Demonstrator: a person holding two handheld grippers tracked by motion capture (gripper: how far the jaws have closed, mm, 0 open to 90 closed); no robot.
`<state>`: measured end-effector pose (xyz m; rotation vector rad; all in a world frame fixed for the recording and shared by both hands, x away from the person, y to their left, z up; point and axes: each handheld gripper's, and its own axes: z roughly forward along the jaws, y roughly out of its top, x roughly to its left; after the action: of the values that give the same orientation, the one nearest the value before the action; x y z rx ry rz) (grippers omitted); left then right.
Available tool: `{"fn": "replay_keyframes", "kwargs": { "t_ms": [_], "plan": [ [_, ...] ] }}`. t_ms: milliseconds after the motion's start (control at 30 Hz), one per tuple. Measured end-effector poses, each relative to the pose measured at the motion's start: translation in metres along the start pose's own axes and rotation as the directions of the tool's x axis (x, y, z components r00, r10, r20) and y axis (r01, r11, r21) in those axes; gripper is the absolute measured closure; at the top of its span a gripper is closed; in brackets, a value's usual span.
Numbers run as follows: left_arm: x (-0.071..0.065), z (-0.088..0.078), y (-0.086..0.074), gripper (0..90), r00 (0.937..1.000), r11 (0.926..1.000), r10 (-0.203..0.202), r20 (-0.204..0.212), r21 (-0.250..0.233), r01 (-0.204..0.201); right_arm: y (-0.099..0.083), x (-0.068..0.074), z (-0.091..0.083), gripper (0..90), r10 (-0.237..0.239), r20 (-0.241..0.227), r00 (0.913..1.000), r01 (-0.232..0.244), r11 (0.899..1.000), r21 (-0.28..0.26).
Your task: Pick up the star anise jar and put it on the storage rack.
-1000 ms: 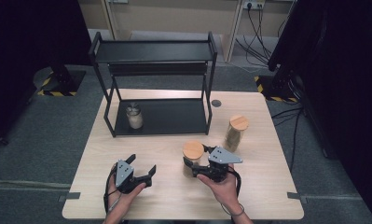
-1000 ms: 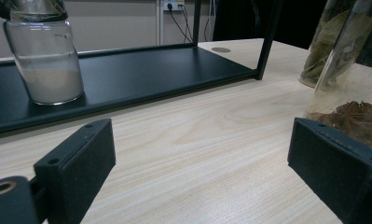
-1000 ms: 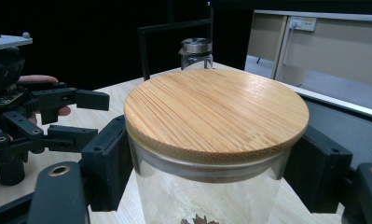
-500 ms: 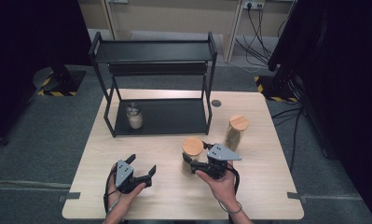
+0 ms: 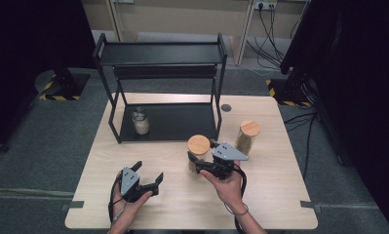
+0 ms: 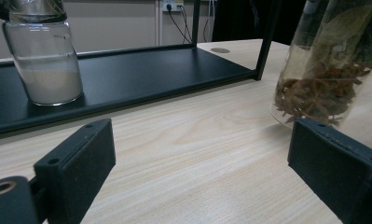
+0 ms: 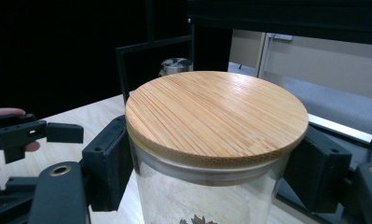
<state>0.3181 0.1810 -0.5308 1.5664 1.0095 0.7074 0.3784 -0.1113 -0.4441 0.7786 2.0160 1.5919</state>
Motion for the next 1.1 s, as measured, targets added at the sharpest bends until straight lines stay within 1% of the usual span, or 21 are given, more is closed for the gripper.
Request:
{"fn": "replay_keyframes", "kwargs": {
  "t_ms": [333,733,1100],
  "plan": [
    [0.0,0.0,0.0,6.8,1.0,1.0,-0.001,0.0,-0.002,0.001,0.008,-0.003,0.013,25.3,0.015,0.011,0.9998,-0.015,1.0,-0.006],
    [0.0,0.0,0.0,6.8,1.0,1.0,-0.001,0.002,-0.002,0.001,0.022,-0.006,0.031,25.3,0.023,0.023,0.9995,-0.023,1.0,-0.02],
    [0.0,0.0,0.0,6.8,1.0,1.0,0.0,0.004,-0.001,0.0,0.032,-0.012,0.046,25.3,0.042,0.039,0.9984,-0.041,0.999,-0.026]
  ]
}}
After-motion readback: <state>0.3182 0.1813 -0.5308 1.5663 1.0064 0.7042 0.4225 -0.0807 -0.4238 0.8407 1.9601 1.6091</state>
